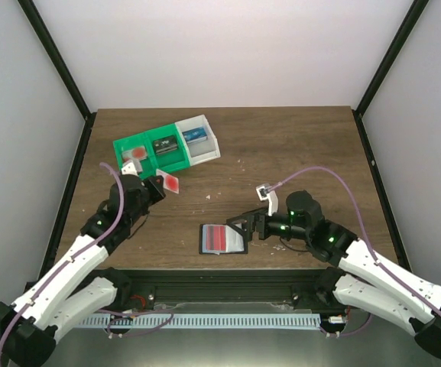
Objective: Take the credit cards out of the card holder
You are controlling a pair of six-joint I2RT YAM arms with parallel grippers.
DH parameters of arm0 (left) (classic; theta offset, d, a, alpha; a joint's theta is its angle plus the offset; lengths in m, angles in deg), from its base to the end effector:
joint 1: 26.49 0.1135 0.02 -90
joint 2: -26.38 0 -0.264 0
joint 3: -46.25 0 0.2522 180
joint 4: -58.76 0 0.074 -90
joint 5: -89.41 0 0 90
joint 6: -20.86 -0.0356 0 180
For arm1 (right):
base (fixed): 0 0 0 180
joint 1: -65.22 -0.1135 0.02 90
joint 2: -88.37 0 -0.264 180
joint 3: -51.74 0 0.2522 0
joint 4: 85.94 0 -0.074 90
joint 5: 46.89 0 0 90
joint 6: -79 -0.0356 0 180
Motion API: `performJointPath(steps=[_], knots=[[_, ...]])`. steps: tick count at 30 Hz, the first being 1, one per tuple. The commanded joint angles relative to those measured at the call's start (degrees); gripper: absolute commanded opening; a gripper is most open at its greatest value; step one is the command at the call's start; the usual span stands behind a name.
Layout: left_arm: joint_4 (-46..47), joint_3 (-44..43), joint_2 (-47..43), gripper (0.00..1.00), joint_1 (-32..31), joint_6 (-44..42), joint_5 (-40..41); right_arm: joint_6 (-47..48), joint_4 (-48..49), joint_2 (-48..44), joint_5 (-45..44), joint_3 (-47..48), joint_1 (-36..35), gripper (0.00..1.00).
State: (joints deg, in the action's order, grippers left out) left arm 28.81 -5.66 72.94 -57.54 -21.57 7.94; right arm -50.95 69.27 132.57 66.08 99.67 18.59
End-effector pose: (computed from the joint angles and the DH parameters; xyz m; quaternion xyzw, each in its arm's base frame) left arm 0.1645 -0.0929 0.2832 -0.1603 0.8247 -0.2929 0.4565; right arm 0.1149 0.1419 0.2756 -0.1596 0.8000 0.4998 0.2912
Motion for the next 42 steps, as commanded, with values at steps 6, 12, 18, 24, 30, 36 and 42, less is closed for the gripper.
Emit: performJointPath(steps=[6,12,18,24,30,36,42], knots=[[8.42,-0.22,3.16,0.00,18.24,-2.91,0.27,0.43,0.59,-1.51,-4.94,1.33,0.23,1.00],[12.10,-4.42,11.91,0.00,28.61,-7.85,-7.68,0.81,0.42,-1.25,-6.35,1.94,0.24,1.00],[22.65,-3.66,18.13,0.00,35.52,-6.06,-15.15,1.71,-0.84,-0.62,-6.64,3.00,0.25,1.00],[28.97,-5.31,27.56,0.00,37.55,-5.57,-17.19,4.73,-3.74,1.10,-7.83,6.10,0.22,1.00],[33.97,-7.00,35.44,0.00,37.94,-4.96,-17.46,5.56,-4.93,2.17,-9.18,7.31,0.23,1.00],[35.72,-10.09,41.73,0.00,38.02,-6.97,-16.81,5.84,-4.49,2.53,-9.89,7.16,0.22,1.00],[38.16,-11.68,45.97,0.00,37.99,-9.47,-16.58,3.73,-4.05,2.95,-10.63,7.06,0.22,1.00]])
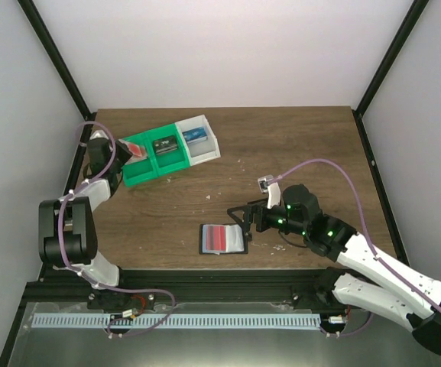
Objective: Take the credit cards out of the card holder
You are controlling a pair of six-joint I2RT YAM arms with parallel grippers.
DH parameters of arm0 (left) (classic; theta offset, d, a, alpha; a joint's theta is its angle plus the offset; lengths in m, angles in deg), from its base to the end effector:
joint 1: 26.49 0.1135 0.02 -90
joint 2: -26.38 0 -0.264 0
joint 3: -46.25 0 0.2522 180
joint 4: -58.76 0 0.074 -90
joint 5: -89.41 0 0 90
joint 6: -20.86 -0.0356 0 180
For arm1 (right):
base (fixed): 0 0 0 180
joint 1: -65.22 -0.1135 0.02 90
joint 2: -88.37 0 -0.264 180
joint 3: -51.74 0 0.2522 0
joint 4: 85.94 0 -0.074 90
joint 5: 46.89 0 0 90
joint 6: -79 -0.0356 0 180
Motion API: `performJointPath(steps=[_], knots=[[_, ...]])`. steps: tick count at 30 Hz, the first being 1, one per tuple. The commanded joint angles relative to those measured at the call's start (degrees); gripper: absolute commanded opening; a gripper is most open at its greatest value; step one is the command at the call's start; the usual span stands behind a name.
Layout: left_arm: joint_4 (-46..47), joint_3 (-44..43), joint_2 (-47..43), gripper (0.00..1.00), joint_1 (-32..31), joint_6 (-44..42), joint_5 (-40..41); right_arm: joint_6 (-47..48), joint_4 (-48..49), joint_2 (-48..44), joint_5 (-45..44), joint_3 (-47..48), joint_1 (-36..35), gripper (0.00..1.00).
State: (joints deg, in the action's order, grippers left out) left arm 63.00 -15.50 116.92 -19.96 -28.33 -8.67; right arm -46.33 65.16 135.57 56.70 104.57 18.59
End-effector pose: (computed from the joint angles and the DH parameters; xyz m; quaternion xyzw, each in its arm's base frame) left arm 0.3412 0.0340 0.2106 -0.3020 0.7839 -0.2156 0.4978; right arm 0.1253 0.1449 0.2890 -0.1464 0.8189 0.4327 0.3475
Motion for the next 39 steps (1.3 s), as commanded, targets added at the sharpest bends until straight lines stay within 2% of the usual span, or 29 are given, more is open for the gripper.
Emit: performJointPath(steps=[1,11,28,39], knots=[[4.27,-2.07,2.73,0.00,0.42,-2.80,0.17,-1.29,0.66,-0.07,-0.84,1.93,0.23,1.00],[7.94,-3.80,9.31,0.00,0.42,-2.37,0.77,-1.23,-0.89,2.10,-0.61,4.18,0.23,1.00],[15.30,-5.31,16.08,0.00,0.46,-5.07,0.29,-6.79,-3.13,-0.44,-5.17,2.69,0.20,1.00],[17.63,-5.18,16.86,0.09,0.34,-5.97,-0.53,-7.03,-5.07,-1.51,-7.59,1.98,0.18,1.00]])
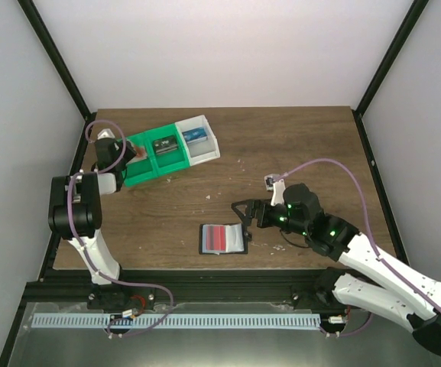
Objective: Take the credit cards out of the card holder
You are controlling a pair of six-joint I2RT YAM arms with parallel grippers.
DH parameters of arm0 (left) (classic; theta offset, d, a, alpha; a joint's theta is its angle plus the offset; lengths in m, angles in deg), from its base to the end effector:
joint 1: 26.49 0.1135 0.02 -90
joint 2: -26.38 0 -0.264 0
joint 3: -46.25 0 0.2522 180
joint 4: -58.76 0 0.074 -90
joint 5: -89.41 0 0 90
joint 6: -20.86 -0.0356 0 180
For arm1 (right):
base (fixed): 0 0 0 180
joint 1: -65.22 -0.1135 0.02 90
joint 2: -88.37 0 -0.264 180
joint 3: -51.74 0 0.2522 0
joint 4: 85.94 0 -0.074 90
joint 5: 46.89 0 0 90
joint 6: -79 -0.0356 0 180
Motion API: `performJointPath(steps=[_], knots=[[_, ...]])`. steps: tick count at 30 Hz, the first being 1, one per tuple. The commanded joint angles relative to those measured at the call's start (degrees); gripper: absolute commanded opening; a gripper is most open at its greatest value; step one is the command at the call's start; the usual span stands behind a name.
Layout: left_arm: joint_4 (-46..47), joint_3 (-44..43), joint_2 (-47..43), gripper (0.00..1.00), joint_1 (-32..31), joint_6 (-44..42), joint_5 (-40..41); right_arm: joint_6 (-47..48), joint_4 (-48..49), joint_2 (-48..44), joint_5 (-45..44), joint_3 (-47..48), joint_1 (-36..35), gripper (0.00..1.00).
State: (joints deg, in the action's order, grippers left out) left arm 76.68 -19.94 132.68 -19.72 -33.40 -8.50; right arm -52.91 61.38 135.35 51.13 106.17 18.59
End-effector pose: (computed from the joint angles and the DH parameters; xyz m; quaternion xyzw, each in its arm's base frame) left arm 0.3860 0.0409 0.1631 -0.2643 0.7856 -0.1946 0.5245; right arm 0.1260 0.1406 0.2926 -0.0721 0.8401 0.4152 0.3414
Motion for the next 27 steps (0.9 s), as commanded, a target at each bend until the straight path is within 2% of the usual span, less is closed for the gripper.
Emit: performJointPath(steps=[1,3,5,14,21,24,27], knots=[[4.03,-0.66,1.18,0.11,0.15,-0.72,-0.65,-0.53,-1.34,-1.54,-2.11,0.32,0.22,1.00],[3.78,-0.85,1.39,0.09,0.01,-0.60,-0.78,-0.65,-1.21,-2.07,-2.26,-0.16,0.23,1.00],[3.20,-1.37,1.59,0.00,-0.08,-0.90,-0.82,-0.63,-1.28,-2.51,-2.45,-0.53,0.20,1.00],[-0.88,-3.71,1.15,0.00,-0.15,-2.35,0.85,-0.63,-1.61,-3.95,-3.30,-1.24,0.21,1.00],[-6.03,-5.98,-2.39,0.21,-0.17,-1.10,-0.05,-0.82,-1.63,-3.99,-3.33,-1.54,0.20,1.00],[-10.42,-6.82,-5.37,0.35,-0.17,0.72,-1.46,-1.27,-1.50,-3.72,-3.16,-1.47,0.18,1.00],[-16.97,-9.61,-6.81,0.48,-0.10,1.59,-6.23,-1.85,-1.43,-3.03,-2.40,-1.60,0.23,1.00]])
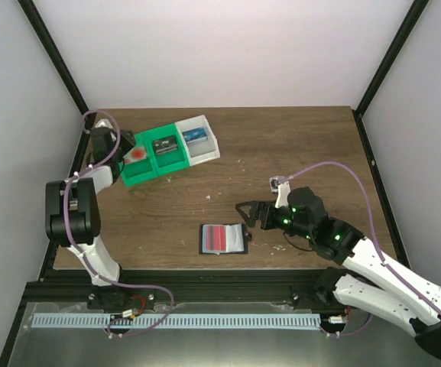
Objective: Take the credit cards out of the card holder
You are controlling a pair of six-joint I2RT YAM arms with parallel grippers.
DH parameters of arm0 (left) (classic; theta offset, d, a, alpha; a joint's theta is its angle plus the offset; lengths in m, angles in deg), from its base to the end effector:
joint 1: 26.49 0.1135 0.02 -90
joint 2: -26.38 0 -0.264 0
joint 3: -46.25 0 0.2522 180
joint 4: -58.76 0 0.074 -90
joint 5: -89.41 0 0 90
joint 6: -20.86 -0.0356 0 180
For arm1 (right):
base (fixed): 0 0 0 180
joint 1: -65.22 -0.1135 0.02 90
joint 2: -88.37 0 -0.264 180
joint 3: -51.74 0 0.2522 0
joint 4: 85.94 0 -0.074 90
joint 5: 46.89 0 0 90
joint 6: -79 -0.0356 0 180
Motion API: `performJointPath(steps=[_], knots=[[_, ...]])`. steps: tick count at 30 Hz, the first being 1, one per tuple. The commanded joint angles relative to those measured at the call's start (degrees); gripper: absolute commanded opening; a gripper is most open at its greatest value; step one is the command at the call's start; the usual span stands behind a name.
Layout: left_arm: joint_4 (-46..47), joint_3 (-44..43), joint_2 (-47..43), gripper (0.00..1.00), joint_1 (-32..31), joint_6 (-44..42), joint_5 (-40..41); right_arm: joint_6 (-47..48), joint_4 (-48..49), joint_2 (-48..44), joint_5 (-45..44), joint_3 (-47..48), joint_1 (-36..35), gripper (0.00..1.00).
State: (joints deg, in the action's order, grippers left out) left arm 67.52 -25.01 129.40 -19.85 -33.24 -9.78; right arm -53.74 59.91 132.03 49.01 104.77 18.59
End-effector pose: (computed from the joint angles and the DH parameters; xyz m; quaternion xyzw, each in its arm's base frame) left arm 0.3924 0.0400 0.1953 -0.2603 0.7906 -0.2036 0.5155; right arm 0.1190 0.1313 0.2910 -0.0563 0.8398 0.4093 0.3522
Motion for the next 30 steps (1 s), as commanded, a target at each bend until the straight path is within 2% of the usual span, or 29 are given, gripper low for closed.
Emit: performJointPath(steps=[1,4,7,12,17,22,30], knots=[[-11.64,-5.87,-3.72,0.53,-0.03,1.54,-6.52,-1.52,-0.23,0.59,-0.23,-0.17,0.23,1.00],[-20.07,-7.40,-5.11,0.64,-0.12,1.07,-10.12,-4.52,-2.21,2.35,-0.50,0.32,0.23,1.00],[-24.10,-5.23,-8.80,0.89,-0.17,-0.47,-12.17,-5.78,-4.58,4.76,0.27,1.52,0.23,1.00],[-28.24,0.49,-16.95,0.96,-0.87,-3.68,-17.05,-7.11,-4.29,8.11,3.37,1.59,0.22,1.00],[-31.75,7.14,-23.55,0.94,-5.53,-6.05,-23.78,-9.40,-0.79,10.57,7.59,-0.36,0.23,0.95],[-27.81,15.71,-28.56,0.89,-10.72,-5.12,-30.45,-9.96,1.06,14.50,8.43,-0.70,0.23,0.89],[-27.88,21.38,-29.75,0.78,-18.14,-6.42,-35.07,-10.47,3.11,20.47,9.97,0.67,0.18,0.70]])
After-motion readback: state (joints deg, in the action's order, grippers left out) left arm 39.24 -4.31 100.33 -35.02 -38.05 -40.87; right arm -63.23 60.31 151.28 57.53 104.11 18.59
